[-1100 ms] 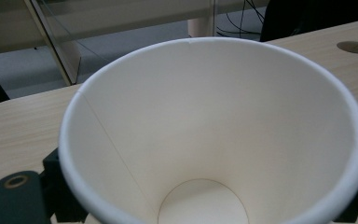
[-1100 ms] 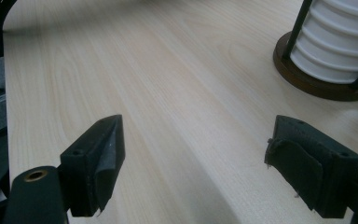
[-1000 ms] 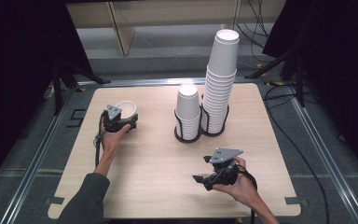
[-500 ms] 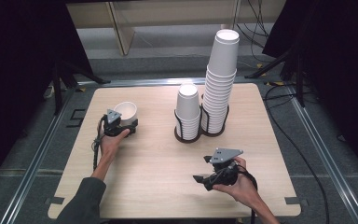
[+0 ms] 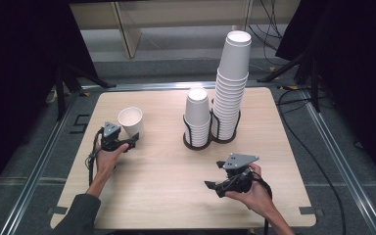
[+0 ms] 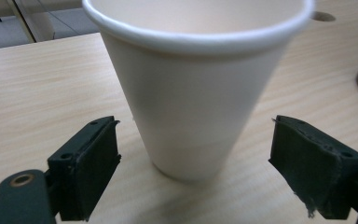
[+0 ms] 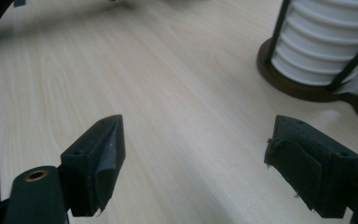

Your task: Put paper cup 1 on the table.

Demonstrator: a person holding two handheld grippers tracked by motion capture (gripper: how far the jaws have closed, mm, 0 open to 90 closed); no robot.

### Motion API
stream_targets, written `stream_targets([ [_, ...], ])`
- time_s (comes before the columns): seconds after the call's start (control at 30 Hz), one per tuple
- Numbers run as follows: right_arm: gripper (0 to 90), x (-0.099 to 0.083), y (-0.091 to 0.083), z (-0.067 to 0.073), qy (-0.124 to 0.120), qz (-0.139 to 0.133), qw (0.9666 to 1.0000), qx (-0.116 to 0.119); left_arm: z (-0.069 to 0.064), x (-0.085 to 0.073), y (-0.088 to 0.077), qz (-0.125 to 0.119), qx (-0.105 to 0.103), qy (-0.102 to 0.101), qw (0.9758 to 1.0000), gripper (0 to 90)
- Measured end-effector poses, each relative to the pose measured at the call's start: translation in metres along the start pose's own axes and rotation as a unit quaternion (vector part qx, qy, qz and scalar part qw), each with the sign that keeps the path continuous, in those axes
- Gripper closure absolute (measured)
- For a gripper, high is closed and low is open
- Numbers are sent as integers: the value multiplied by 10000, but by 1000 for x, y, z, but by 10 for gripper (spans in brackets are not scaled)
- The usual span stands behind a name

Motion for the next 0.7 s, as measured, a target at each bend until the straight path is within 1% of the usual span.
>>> stream_targets([
  [0.03, 191, 0, -1, -2, 52, -26, 10000, -21, -3, -1, -4, -40, 18, -5, 10000, 145],
  [0.07, 191, 0, -2, -4, 100, -87, 9999, -58, -5, -1, -9, -87, 44, -58, 9999, 145],
  [0.13, 191, 0, -4, -6, 190, -116, 9997, -89, -9, -2, -18, -168, 15, -228, 9996, 145],
  [0.17, 191, -1, -4, -7, 205, -107, 9997, -88, -11, -3, -22, -176, 12, -242, 9996, 145],
  [0.2, 191, -1, -5, -8, 239, -114, 9996, -88, -14, -3, -26, -170, 13, -181, 9997, 145],
  [0.23, 191, -1, -5, -8, 244, -137, 9996, -97, -17, -4, -32, -152, 58, -103, 9998, 145],
  [0.27, 191, 0, -5, -8, 228, -182, 9996, -22, -19, -5, -37, -158, 109, -62, 9998, 145],
  [0.3, 191, -1, -6, -8, 261, -146, 9995, -69, -22, -6, -43, -184, 138, -94, 9997, 145],
  [0.4, 191, -1, -7, -11, 296, -183, 9992, -173, -30, -9, -58, -200, 27, -126, 9997, 145],
  [0.47, 191, -1, -10, -13, 315, -213, 9991, -175, -37, -12, -67, -259, -104, -130, 9995, 145],
  [0.5, 191, -1, -10, -13, 378, -216, 9990, -121, -40, -13, -72, -253, -180, -117, 9994, 145],
  [0.53, 190, -1, -10, -14, 421, -244, 9987, -116, -43, -15, -76, -242, -239, -81, 9994, 145],
  [0.57, 190, -1, -11, -15, 459, -210, 9987, -118, -47, -17, -80, -257, -288, -40, 9992, 145],
  [0.6, 188, -2, -12, -16, 483, -204, 9985, -144, -50, -19, -83, -233, -323, -11, 9992, 145],
  [0.63, 187, -2, -12, -18, 496, -212, 9983, -211, -53, -21, -86, -255, -400, -9, 9989, 145],
  [0.67, 187, -3, -13, -19, 554, -202, 9981, -197, -56, -23, -89, -282, -470, -13, 9985, 145],
  [0.7, 186, -3, -13, -21, 612, -241, 9976, -223, -58, -25, -92, -256, -498, -9, 9984, 145],
])
Point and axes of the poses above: each handheld gripper's, and its own axes: y roughly forward along the jaws, x roughly out of its top, z roughly to its left, the point moved 6 cm from there along y, roughly forward along the jaws, and after that the axes turned 11 degrees about z, right-handed, at the moved point
